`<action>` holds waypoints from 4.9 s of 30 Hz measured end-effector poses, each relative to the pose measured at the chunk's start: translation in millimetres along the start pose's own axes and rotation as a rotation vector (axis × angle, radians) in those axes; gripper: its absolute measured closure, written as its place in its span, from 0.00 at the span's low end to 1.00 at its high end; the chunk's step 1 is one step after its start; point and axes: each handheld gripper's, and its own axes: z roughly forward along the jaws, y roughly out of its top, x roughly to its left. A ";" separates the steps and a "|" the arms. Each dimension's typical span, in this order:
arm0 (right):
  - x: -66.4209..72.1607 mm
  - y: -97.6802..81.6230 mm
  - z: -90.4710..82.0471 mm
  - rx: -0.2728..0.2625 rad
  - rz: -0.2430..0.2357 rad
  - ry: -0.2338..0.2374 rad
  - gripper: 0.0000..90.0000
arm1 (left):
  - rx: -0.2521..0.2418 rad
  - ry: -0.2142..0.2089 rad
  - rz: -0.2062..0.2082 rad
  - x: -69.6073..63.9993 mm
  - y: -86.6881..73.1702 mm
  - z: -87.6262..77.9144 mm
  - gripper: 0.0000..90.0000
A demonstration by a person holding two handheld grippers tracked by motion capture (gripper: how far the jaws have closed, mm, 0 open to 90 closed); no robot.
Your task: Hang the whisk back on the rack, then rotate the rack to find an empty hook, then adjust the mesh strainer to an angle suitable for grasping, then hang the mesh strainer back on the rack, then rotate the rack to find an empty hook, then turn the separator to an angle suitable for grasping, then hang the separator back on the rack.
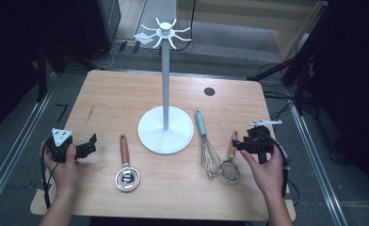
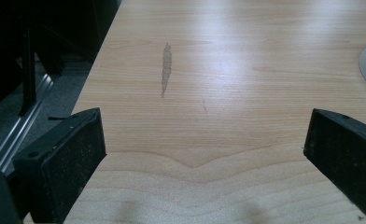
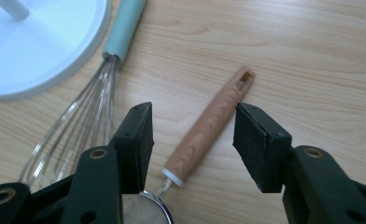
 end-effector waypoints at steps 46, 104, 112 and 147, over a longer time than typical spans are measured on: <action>45.8 88.1 122.5 0.339 0.094 0.148 0.70 | 0.008 -0.007 0.025 -2.6 0.8 2.0 0.00; 59.2 79.7 119.4 0.214 0.162 0.117 0.80 | 0.025 -0.018 0.033 -3.4 1.1 3.0 0.00; 60.2 73.9 99.7 0.115 0.141 0.170 0.80 | 0.024 -0.019 0.031 -3.2 1.1 3.1 0.00; 82.7 58.1 8.9 -0.427 0.023 0.395 0.80 | 0.017 -0.018 0.027 -3.3 0.7 2.1 0.00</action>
